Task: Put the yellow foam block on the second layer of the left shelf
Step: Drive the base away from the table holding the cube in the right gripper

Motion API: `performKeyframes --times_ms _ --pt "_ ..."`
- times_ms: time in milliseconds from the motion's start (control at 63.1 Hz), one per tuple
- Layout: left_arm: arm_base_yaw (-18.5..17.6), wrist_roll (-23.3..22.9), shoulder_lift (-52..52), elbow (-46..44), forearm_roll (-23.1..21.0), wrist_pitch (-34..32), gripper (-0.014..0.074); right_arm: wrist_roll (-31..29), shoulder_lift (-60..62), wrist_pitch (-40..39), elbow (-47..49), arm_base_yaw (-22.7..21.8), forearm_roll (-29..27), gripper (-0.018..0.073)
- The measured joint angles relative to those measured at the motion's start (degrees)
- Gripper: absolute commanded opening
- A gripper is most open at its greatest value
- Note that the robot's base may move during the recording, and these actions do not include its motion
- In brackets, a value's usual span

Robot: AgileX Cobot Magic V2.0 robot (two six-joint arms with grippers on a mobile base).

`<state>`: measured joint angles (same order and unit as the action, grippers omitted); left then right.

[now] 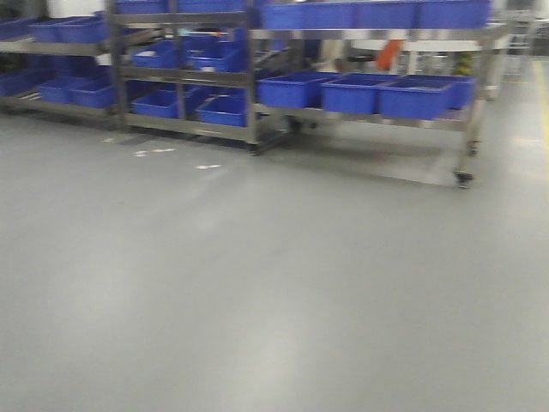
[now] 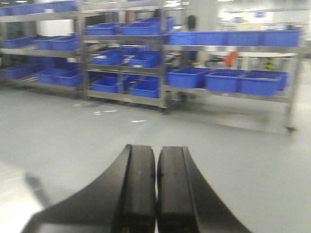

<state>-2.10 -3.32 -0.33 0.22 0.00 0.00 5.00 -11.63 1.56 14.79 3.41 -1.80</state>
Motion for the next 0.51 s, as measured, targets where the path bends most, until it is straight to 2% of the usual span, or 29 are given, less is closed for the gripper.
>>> performKeyframes --times_ms 507 --pt "0.00 0.00 0.00 0.00 0.00 0.00 0.0124 0.00 0.00 0.00 0.00 0.00 0.00 0.0497"
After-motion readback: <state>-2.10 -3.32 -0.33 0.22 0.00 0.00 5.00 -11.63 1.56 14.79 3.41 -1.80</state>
